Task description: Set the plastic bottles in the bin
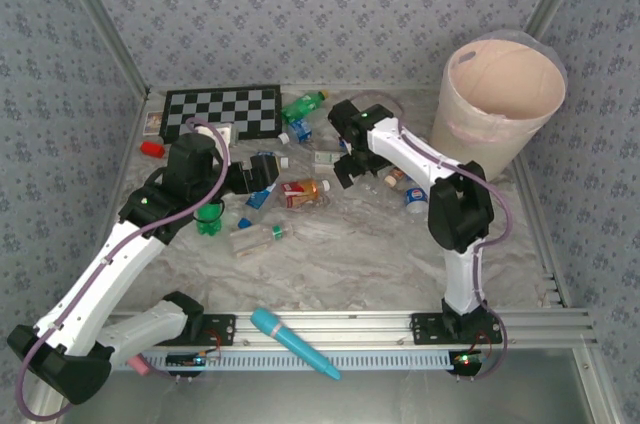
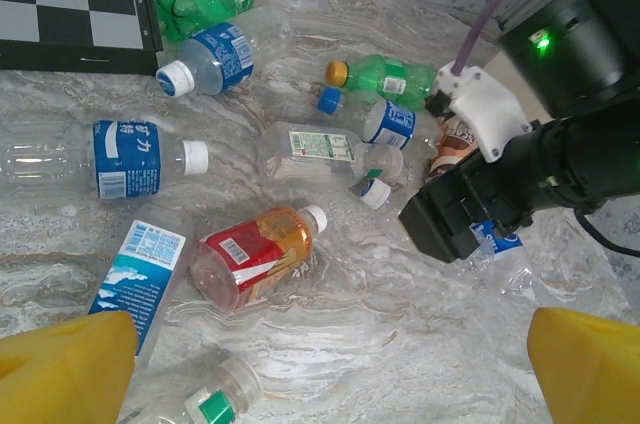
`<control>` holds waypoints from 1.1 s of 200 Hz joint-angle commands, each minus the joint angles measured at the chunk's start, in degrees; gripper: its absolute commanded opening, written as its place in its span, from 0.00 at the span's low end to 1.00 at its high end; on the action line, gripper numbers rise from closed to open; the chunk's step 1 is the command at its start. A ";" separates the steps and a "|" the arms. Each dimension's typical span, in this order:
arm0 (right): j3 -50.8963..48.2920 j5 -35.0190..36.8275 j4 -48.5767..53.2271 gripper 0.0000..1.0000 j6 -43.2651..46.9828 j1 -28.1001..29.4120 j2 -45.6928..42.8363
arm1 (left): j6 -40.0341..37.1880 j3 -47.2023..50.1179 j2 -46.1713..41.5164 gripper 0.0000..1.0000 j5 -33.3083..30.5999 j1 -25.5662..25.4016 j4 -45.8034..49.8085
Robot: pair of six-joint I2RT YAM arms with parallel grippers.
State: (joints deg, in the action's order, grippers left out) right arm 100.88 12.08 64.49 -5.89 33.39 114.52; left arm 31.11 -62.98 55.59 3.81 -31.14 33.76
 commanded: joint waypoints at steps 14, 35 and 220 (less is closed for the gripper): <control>0.81 -2.97 3.18 0.96 3.56 -0.69 2.25 | -1.05 -1.29 -1.19 1.00 0.76 0.15 1.20; 0.41 -2.63 3.18 0.97 4.71 -0.78 3.75 | -1.23 -1.27 -1.28 1.00 0.63 0.12 1.22; -3.56 -6.81 -0.85 0.86 7.21 -0.32 9.97 | -1.23 -1.78 -0.93 1.00 0.84 0.13 1.62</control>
State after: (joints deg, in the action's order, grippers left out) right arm 98.00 6.13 63.37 0.54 32.08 123.98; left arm 30.92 -62.98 55.48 3.79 -31.14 34.79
